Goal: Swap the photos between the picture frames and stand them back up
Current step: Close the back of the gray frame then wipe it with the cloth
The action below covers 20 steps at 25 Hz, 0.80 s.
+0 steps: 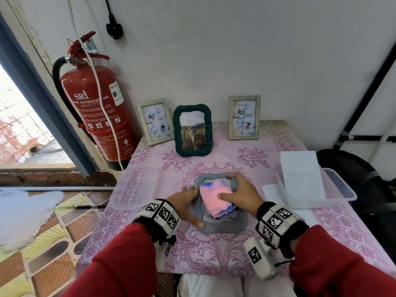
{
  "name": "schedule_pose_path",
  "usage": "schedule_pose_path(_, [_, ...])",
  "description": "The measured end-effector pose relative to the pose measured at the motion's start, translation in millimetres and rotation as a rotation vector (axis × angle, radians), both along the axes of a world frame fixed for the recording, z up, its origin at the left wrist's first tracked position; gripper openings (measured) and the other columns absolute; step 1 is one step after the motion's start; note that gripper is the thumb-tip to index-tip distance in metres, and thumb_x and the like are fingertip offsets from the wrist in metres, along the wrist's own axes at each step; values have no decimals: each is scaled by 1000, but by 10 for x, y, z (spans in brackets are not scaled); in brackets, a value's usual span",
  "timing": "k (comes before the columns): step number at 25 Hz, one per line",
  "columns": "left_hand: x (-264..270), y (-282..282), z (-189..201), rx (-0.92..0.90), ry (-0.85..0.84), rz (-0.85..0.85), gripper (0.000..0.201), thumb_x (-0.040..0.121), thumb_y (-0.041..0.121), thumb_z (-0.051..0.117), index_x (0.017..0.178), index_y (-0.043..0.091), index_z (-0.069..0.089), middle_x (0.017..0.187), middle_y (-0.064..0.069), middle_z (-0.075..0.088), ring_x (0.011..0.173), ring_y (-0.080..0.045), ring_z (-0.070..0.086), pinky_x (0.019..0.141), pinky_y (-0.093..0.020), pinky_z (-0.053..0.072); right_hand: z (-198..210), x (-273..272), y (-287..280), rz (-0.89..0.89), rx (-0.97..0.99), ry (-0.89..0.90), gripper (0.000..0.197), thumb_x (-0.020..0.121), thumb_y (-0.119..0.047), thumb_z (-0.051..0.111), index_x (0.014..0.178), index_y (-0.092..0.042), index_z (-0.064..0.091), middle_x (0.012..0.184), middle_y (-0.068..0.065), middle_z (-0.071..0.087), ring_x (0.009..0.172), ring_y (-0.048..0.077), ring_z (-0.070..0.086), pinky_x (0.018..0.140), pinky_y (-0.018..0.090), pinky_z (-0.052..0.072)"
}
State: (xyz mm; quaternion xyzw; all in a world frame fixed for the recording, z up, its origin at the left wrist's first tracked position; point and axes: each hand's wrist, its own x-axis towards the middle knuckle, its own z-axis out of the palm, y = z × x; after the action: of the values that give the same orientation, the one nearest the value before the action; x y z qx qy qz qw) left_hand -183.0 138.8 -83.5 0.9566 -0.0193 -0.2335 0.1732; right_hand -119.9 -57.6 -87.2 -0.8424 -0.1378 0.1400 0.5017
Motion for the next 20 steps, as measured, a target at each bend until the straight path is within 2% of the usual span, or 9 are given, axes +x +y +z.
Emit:
schedule_pose_path(2, [-2,5,-10,0,5,5,116,71,44,77,150,13,-2,158,-14,-2,146,-29,-2,118,-34,11,-14,-4,-17,7,-62,3,57,71,-13,78,121,-14,51,122,8,57,101,19,52,80,21,39])
schedule_pose_path(5, [-12,12,-25,-10,20,19,117,71,45,76,149,12,-4,158,-14,-4,146,-28,-7,118,-33,7,-49,-20,4,50,-269,-50,53,72,-19,77,118,-10,54,122,10,57,110,21,53,70,16,32])
schedule_pose_path(7, [-17,16,-32,-16,20,26,118,71,45,76,149,11,-5,158,-14,-5,145,-27,-8,118,-33,6,-46,-28,15,21,-310,-45,48,72,-19,76,115,-7,56,121,11,58,112,22,53,67,15,29])
schedule_pose_path(10, [-16,18,-37,-21,20,32,118,71,45,76,149,11,-5,158,-13,-6,145,-27,-9,118,-33,6,13,-21,39,-34,-182,-58,43,75,-12,73,115,-7,56,119,13,59,103,21,55,70,16,34])
schedule_pose_path(12, [-13,21,-39,-20,27,32,119,71,46,76,149,11,-6,158,-13,-7,145,-26,-11,118,-34,5,70,-23,58,-86,27,-101,39,77,-8,70,113,-12,54,109,18,63,86,23,58,64,19,42])
schedule_pose_path(14, [-11,19,-35,-19,27,30,119,71,46,76,149,11,-6,158,-12,-7,145,-26,-11,118,-33,5,82,-15,43,-79,105,-110,38,80,-10,68,113,-14,52,105,18,65,78,24,61,59,16,45])
schedule_pose_path(16, [-14,16,-31,-29,26,34,118,71,44,76,149,11,-6,158,-12,-7,145,-26,-11,118,-32,5,33,-35,17,10,-28,-83,39,81,-14,69,117,-12,53,116,11,62,89,20,60,69,12,46])
schedule_pose_path(18, [-21,11,-26,-37,26,37,118,72,43,76,149,12,-6,158,-12,-8,145,-26,-11,118,-31,4,-52,-78,6,66,-240,-116,41,82,-20,69,119,-11,55,123,9,59,106,22,57,85,21,42])
schedule_pose_path(20, [-27,7,-25,-38,23,37,118,72,44,76,149,12,-7,158,-11,-8,145,-25,-11,118,-31,4,-76,-149,40,61,-437,-193,44,82,-30,67,120,-15,52,125,10,50,108,26,56,87,27,42])
